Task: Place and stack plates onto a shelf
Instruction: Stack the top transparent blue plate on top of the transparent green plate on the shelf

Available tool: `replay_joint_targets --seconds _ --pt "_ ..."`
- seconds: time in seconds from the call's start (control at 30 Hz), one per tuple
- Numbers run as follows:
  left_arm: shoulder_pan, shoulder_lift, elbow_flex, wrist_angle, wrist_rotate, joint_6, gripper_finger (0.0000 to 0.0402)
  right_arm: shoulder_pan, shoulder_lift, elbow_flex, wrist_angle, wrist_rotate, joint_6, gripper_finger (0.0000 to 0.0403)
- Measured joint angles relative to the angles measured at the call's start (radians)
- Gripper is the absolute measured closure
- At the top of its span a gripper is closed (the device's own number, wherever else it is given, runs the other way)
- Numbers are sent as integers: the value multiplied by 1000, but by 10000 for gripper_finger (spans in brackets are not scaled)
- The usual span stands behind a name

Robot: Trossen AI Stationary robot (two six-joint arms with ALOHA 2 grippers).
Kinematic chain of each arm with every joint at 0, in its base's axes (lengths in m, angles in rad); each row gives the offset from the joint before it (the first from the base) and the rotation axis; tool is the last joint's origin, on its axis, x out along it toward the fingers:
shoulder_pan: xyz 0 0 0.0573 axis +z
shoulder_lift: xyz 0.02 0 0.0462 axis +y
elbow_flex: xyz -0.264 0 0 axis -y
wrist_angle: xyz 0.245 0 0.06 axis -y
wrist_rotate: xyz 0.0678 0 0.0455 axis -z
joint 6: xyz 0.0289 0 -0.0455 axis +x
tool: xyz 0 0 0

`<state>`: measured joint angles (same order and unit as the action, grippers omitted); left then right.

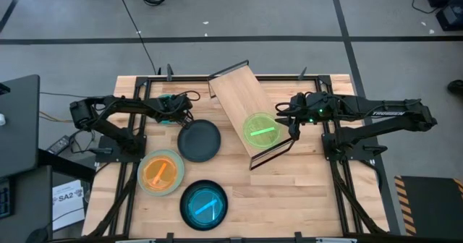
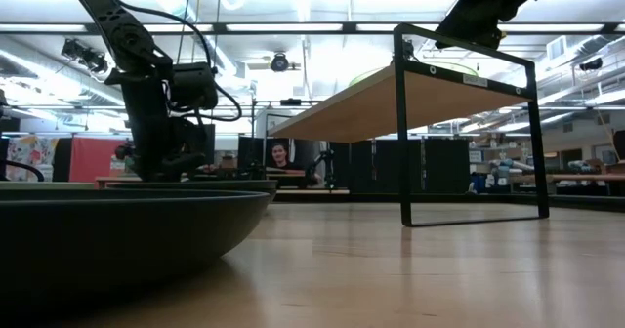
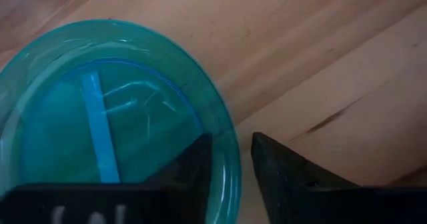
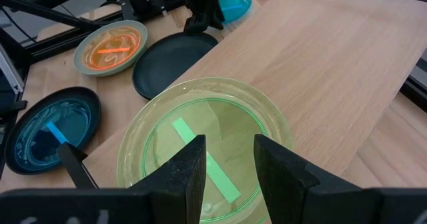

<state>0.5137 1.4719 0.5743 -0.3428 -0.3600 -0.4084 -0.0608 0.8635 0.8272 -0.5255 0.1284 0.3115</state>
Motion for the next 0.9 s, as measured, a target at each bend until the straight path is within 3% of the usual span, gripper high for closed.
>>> replay_joint_targets --seconds 0.27,0.7,0.9 --pt "2 2 -2 -2 -31 0 391 0 0 0 0 0 0 270" --pt "1 2 41 -41 -27 1 396 0 0 0 0 0 0 270" --pt "0 2 146 -196 -25 2 397 0 0 0 0 0 0 270"
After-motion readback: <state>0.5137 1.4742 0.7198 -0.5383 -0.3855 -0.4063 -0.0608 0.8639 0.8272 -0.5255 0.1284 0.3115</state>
